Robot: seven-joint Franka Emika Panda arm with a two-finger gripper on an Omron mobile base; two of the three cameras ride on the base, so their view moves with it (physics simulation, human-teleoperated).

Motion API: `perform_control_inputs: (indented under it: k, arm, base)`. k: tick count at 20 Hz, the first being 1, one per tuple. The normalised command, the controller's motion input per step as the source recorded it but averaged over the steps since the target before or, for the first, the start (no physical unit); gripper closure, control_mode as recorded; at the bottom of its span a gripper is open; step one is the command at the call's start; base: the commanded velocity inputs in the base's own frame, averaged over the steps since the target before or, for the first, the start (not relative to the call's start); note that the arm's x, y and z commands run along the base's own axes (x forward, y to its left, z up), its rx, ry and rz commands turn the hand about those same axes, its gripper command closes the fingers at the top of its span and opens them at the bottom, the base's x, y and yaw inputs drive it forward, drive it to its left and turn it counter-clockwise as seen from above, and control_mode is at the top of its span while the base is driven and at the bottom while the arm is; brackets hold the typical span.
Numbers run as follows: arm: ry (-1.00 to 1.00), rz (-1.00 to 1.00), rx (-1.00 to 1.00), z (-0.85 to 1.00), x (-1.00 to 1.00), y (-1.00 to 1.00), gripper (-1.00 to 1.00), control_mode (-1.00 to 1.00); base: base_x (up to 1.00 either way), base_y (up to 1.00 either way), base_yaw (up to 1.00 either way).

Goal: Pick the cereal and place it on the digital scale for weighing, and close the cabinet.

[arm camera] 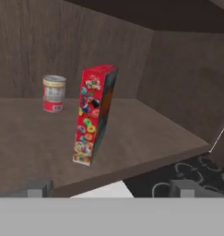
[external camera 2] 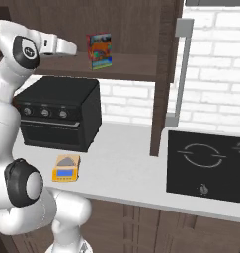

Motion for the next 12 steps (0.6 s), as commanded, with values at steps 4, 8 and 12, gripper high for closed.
perform_control_inputs:
  k: [4, 8, 12]
  arm:
    - [-0.02, -0.04, 0.02, 0.0, 0.36, 0.0, -1.0, -1.0]
    - [0.0, 0.0, 0.12, 0.0, 0.29, 0.0, -1.0, -1.0]
    - [0.0, 0.0, 0.13, 0.0, 0.36, 0.0, -1.0, -1.0]
  base:
    - [0.0, 0.0, 0.0]
    - [0.0, 0.0, 0.0]
    - [0.0, 0.0, 0.0]
